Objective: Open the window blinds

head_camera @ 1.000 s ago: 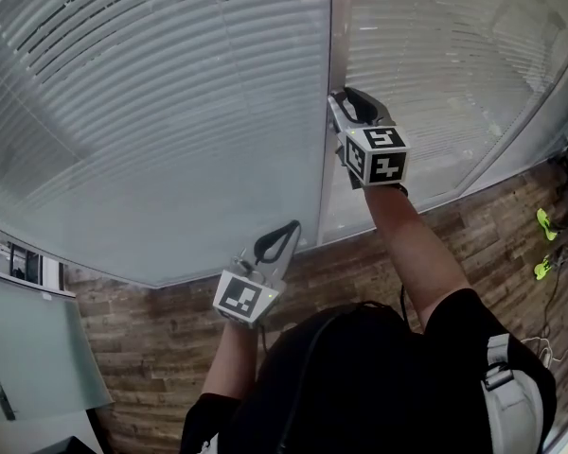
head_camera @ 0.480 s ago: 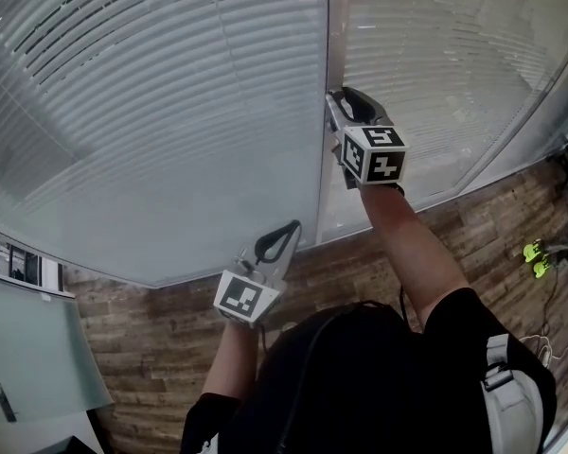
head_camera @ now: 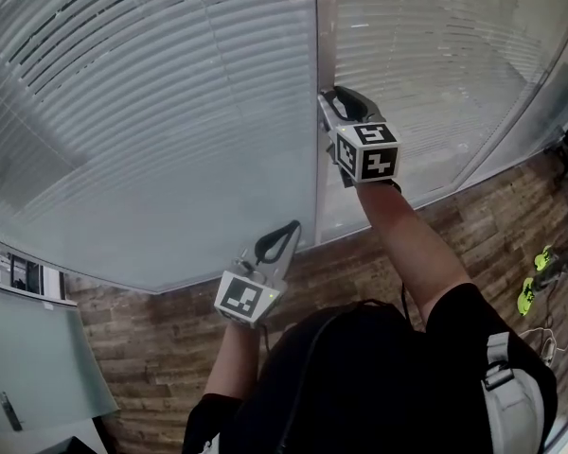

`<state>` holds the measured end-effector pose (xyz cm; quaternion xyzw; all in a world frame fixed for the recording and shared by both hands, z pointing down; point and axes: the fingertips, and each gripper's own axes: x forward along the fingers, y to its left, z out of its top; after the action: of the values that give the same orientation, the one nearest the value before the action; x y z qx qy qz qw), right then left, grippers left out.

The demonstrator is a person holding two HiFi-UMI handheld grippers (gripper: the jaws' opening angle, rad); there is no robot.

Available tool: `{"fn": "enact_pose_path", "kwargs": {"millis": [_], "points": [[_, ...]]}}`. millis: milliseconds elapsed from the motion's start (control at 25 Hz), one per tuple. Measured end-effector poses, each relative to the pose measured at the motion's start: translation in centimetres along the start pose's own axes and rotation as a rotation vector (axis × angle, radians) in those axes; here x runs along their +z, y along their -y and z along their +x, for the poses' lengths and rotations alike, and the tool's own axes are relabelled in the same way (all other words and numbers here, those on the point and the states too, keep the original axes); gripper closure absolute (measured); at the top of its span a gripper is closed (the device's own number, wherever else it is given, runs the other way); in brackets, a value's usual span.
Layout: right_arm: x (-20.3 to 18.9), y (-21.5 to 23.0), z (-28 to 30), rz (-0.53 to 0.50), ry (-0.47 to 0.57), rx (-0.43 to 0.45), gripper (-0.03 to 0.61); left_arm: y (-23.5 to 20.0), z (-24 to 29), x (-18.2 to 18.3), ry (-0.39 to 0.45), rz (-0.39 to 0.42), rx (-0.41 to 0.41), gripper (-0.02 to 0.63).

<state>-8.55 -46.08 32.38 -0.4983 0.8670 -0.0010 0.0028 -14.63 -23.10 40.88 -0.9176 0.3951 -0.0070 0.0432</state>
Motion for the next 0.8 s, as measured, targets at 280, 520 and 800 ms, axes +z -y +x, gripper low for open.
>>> {"fn": "enact_pose_path", "kwargs": {"millis": [280,520,800], "points": [[-0.2,-0.3,-0.9,-0.073,0.011,0.024,0.414,0.4,0.3,0.0,-0.004,0.004,-0.017,0.609],[-0.1,-0.7,-1.5,-0.292,-0.014,0.034,0.359,0.7,0.6,-0.3,0.006,0.002,-0.020,0.609],[0.5,-2.2,-1.6,-0.770,-0.115,0.052,0.342,0.9,0.4,-0.4,-0.004,-0.005,-0.016,0.609]]}}
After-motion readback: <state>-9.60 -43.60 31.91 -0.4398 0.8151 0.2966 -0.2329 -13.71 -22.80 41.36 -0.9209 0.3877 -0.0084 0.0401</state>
